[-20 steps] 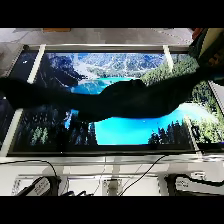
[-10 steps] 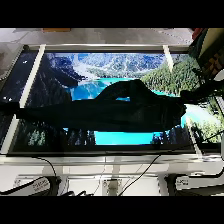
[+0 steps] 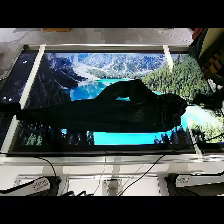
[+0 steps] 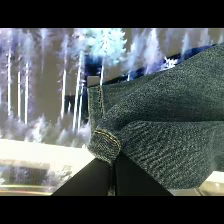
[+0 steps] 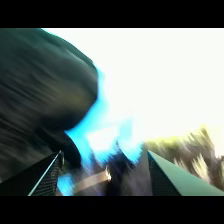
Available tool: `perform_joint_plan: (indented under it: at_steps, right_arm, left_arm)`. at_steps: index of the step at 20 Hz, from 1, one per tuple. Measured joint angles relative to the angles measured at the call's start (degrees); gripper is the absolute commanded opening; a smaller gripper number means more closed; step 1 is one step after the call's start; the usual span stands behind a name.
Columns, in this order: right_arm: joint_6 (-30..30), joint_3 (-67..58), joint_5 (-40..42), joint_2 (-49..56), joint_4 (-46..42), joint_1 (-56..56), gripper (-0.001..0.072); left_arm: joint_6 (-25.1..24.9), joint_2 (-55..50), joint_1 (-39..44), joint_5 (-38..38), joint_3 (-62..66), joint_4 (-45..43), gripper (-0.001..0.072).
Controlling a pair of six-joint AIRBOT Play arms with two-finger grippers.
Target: Fold the clothes and pants, and hang the long-sleeved shirts on hangers.
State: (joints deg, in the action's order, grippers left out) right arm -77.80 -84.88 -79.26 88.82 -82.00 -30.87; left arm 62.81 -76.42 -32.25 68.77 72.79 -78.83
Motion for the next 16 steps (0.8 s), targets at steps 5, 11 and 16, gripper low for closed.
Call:
perform_joint_plan:
  at_steps: [5, 11, 16]
  right_arm:
    - [8.3, 11.5, -7.5, 0.0, 12.0, -8.2, 0.0566]
    - [17.7, 26.7, 4.9, 0.0, 24.1, -6.6, 0.0447]
    - [19.7, 29.9, 15.0, 0.0, 28.5, -2.7, 0.0046]
  left_arm:
    - [-0.1, 0.0, 0.0, -0.6, 0.0, 0.0, 0.0016]
    - [0.1, 0.0, 0.0, -0.5, 0.0, 0.0, 0.0017]
    - [0.2, 0.0, 0.0, -0.4, 0.0, 0.0, 0.0016]
